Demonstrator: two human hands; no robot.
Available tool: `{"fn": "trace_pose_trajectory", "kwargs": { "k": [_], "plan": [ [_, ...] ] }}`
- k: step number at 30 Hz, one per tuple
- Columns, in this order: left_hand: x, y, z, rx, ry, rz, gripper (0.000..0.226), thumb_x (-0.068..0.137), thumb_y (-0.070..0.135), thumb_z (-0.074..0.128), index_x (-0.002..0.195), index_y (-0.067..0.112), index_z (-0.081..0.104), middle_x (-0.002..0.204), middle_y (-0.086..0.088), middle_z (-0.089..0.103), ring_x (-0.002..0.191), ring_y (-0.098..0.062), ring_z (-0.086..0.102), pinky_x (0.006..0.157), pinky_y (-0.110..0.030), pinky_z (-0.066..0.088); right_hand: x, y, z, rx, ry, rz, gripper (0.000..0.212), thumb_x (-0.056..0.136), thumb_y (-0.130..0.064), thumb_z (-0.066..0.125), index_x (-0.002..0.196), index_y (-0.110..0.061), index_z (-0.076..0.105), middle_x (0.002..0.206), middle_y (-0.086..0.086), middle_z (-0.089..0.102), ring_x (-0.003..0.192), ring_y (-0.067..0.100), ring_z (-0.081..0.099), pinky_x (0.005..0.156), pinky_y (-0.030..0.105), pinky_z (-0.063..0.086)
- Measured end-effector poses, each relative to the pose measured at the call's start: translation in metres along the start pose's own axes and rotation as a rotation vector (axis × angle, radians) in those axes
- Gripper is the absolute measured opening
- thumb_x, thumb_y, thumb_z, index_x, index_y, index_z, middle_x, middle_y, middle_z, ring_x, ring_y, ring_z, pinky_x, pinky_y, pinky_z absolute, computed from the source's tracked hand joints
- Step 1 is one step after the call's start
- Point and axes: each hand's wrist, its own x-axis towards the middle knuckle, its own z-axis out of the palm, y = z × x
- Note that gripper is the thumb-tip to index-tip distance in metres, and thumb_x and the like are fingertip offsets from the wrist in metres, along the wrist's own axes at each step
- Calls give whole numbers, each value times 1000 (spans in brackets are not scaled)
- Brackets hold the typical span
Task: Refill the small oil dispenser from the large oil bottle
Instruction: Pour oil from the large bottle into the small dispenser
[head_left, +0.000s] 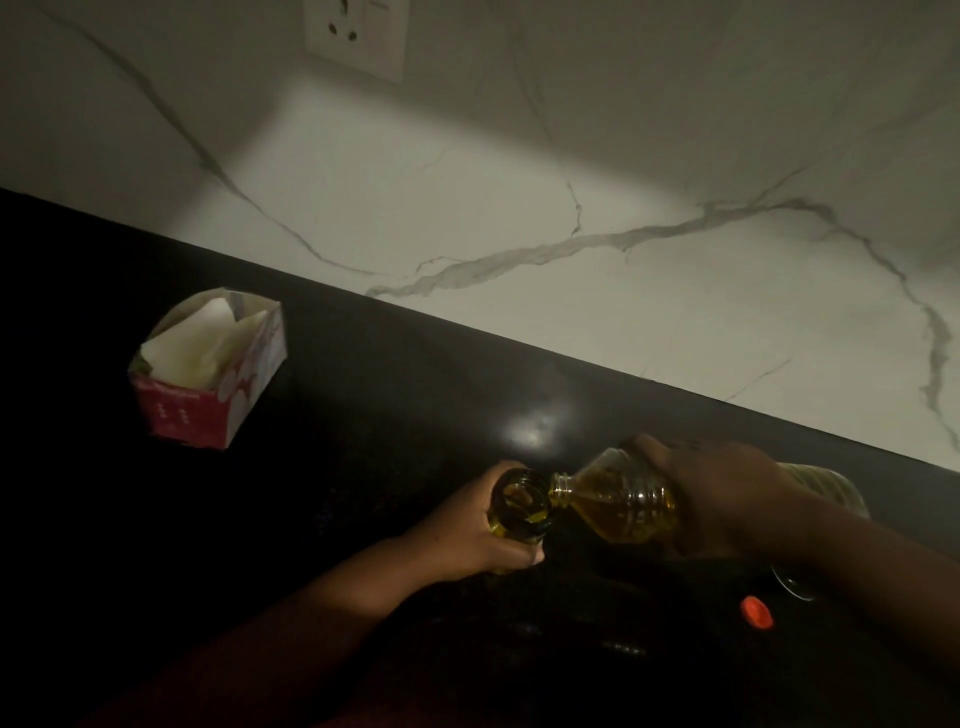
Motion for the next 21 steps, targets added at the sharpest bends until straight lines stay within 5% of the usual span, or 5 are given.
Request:
{"fn": "trace_pose_trajectory", "kwargs": {
  "k": [5, 9, 21],
  "plan": [
    [0, -2, -1, 14, -2, -8, 73, 69, 20, 85, 106, 67, 43, 114, 16, 63, 110, 3, 59, 96, -20, 47, 0, -1, -1, -8, 2, 3, 96, 61, -63, 68, 140, -36, 20, 127, -10, 54, 113, 16, 56, 87, 29, 45],
    [0, -1, 0, 13, 8, -10, 68, 69, 18, 85, 108, 57, 45, 112, 15, 64, 106, 6, 60, 91, -15, 47, 1, 0, 0, 9, 7, 2, 96, 60, -64, 69, 139, -36, 22, 126, -11, 55, 112, 15, 56, 86, 29, 45],
    [-1, 1, 2, 10, 0, -5, 70, 57, 37, 83, 103, 71, 43, 113, 12, 66, 110, -3, 62, 99, -29, 49, 2, 1, 1, 0, -4, -2, 99, 59, -65, 69, 140, -36, 19, 128, -11, 53, 114, 15, 56, 88, 29, 44]
  ]
}}
